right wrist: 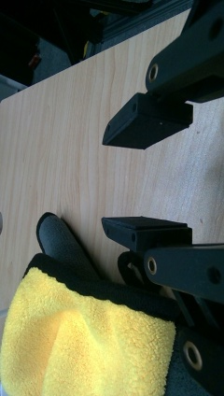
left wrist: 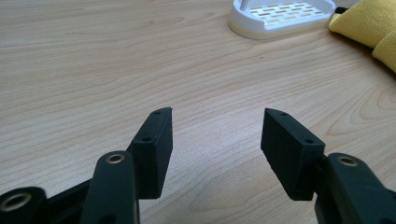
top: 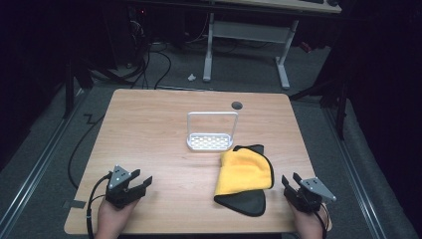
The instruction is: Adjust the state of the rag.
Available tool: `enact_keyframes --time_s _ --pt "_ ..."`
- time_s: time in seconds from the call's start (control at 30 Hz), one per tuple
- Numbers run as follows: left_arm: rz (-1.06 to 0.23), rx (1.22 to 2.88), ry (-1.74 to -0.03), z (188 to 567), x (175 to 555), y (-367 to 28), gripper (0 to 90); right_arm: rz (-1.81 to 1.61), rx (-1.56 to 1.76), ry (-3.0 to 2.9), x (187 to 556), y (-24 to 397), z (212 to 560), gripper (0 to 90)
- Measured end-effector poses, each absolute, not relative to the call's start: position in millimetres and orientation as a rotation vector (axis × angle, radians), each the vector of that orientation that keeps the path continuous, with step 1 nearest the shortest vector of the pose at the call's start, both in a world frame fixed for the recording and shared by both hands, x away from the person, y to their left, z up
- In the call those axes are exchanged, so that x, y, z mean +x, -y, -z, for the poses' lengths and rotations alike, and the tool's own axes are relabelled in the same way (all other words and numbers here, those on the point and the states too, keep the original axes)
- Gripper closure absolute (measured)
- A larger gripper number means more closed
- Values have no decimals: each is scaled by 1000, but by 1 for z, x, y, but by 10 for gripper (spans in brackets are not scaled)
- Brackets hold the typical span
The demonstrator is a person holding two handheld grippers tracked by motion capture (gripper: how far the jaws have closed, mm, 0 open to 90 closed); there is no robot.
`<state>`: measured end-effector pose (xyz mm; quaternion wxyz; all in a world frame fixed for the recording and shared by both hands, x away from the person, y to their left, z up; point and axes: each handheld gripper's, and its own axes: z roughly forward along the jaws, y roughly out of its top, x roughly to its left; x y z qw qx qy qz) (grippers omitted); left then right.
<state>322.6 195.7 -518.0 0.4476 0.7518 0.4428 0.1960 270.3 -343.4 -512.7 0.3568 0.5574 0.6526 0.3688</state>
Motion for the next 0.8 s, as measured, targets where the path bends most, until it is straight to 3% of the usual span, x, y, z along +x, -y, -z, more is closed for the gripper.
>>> enact_keyframes --time_s 0.43,0.5,0.6,0.63,0.8 --pt "-488 1854 -1087 518 321 -195 436 -955 1437 -1713 271 341 513 571" --pt "-486 1855 -1080 518 321 -194 436 -957 1445 -1733 271 339 512 616" --pt "-484 1856 -1078 518 321 -193 441 -972 1448 -1782 271 335 509 859" --pt "-480 1853 -1078 518 321 -193 446 -978 1436 -1779 270 333 506 900" --pt "-449 1841 -1074 515 320 -190 484 -1030 1423 -1752 269 329 496 900"
